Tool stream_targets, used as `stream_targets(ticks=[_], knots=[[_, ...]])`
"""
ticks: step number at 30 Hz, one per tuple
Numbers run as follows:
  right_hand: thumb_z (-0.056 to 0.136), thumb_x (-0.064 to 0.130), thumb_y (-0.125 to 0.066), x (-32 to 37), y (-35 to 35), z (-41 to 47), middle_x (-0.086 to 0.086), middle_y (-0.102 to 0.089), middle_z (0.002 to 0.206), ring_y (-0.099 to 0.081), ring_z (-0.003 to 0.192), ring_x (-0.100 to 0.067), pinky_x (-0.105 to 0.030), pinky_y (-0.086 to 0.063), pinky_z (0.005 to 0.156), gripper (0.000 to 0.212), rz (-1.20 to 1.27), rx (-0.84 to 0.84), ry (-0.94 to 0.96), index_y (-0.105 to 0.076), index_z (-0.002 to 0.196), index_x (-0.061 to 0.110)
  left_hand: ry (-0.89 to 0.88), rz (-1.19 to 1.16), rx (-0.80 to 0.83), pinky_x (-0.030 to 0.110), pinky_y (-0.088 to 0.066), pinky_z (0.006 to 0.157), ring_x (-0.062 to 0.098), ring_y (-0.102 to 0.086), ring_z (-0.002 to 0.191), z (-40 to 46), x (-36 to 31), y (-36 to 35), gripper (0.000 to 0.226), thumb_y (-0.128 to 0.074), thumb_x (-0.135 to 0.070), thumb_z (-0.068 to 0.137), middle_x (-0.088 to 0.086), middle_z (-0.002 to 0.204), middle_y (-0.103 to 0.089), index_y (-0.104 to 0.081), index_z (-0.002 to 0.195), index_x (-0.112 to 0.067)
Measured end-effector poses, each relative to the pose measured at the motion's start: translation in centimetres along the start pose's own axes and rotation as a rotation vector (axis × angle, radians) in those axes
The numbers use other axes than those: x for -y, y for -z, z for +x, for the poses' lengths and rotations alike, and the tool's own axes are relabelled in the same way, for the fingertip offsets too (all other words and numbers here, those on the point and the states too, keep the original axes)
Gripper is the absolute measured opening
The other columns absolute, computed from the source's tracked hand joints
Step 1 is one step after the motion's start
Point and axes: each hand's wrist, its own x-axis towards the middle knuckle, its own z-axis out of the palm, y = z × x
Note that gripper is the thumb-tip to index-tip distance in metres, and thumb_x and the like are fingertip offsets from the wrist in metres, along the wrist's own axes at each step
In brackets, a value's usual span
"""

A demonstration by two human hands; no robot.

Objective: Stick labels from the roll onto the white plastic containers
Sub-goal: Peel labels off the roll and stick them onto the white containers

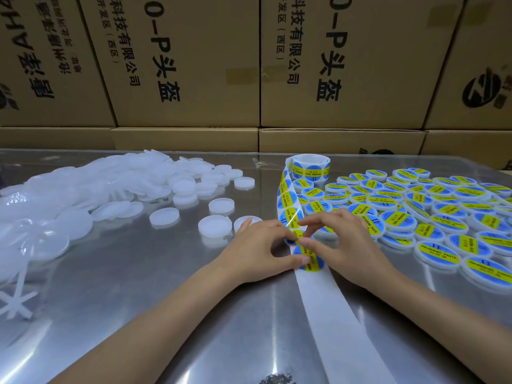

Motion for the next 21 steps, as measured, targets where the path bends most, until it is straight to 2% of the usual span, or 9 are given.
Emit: stream_targets(ticks=[4, 7, 9, 13, 15, 19, 21], knots=[[0.081, 0.043, -0.067, -0.1, -0.4, 0.0, 0.027, -0.057, 0.084, -0.047, 0.103, -0.009, -0.031, -0.026, 0.092, 0.026, -0.098, 0.08, -0.034, -0.067, 0.106, 0.037, -0.002, 0.012, -0.014, 0.039, -0.02, 0.108, -0.004, -0.049, 0.105, -0.1, 0.2, 0.1, 0.04, -0.065, -0.058, 0.077, -0.019, 0.108, -0.059, -0.065, 0.107, -0.032], [0.083, 0.051, -0.06, -0.4, -0.6, 0.0, 0.021, -0.049, 0.091, -0.04, 0.109, -0.008, -0.025, -0.018, 0.082, 0.026, -0.18, 0.169, -0.068, -0.065, 0.107, 0.045, -0.002, 0.002, -0.017, 0.035, -0.018, 0.106, -0.002, -0.051, 0.104, 0.0, 0.3, 0.1, 0.041, -0.067, -0.057, 0.077, -0.018, 0.108, -0.061, -0.067, 0.108, -0.03], [0.083, 0.053, -0.059, -0.4, -0.7, 0.0, 0.017, -0.05, 0.096, -0.038, 0.11, -0.009, -0.024, -0.015, 0.079, 0.023, -0.189, 0.193, -0.091, -0.065, 0.104, 0.047, -0.006, -0.012, -0.032, 0.029, -0.018, 0.102, -0.001, -0.052, 0.101, 0.1, 0.4, 0.1, 0.038, -0.068, -0.054, 0.077, -0.016, 0.105, -0.062, -0.069, 0.106, -0.03], [0.081, 0.047, -0.065, -0.1, -0.6, 0.1, 0.012, -0.059, 0.101, -0.043, 0.109, -0.013, -0.025, -0.02, 0.08, 0.018, -0.171, 0.135, -0.103, -0.068, 0.096, 0.037, -0.002, -0.009, -0.047, 0.018, -0.016, 0.086, 0.001, -0.054, 0.1, 0.1, 0.3, 0.1, 0.038, -0.068, -0.053, 0.078, -0.014, 0.106, -0.064, -0.07, 0.106, -0.027], [0.079, 0.042, -0.069, 0.1, -0.4, 0.1, 0.012, -0.06, 0.098, -0.047, 0.107, -0.015, -0.028, -0.026, 0.085, 0.016, -0.155, 0.106, -0.087, -0.069, 0.091, 0.032, 0.006, 0.005, -0.041, 0.019, -0.016, 0.087, 0.002, -0.054, 0.102, 0.2, 0.3, 0.1, 0.039, -0.067, -0.053, 0.078, -0.013, 0.108, -0.064, -0.07, 0.107, -0.026], [0.078, 0.037, -0.072, 0.6, 0.0, 0.0, 0.008, -0.064, 0.089, -0.051, 0.096, -0.018, -0.036, -0.034, 0.089, 0.013, -0.087, 0.057, -0.027, -0.069, 0.08, 0.025, 0.003, 0.005, -0.016, 0.028, -0.023, 0.099, 0.003, -0.054, 0.1, 0.1, 0.4, 0.2, 0.037, -0.066, -0.054, 0.079, -0.013, 0.105, -0.064, -0.07, 0.105, -0.027], [0.084, 0.039, -0.066, 1.0, 0.1, 0.1, 0.007, -0.064, 0.08, -0.052, 0.089, -0.017, -0.039, -0.037, 0.088, 0.025, 0.026, 0.032, -0.031, -0.066, 0.071, 0.018, 0.006, -0.011, 0.027, 0.03, -0.02, 0.101, 0.002, -0.053, 0.102, 0.1, 0.3, 0.4, 0.041, -0.064, -0.06, 0.078, -0.014, 0.105, -0.062, -0.069, 0.105, -0.029]])
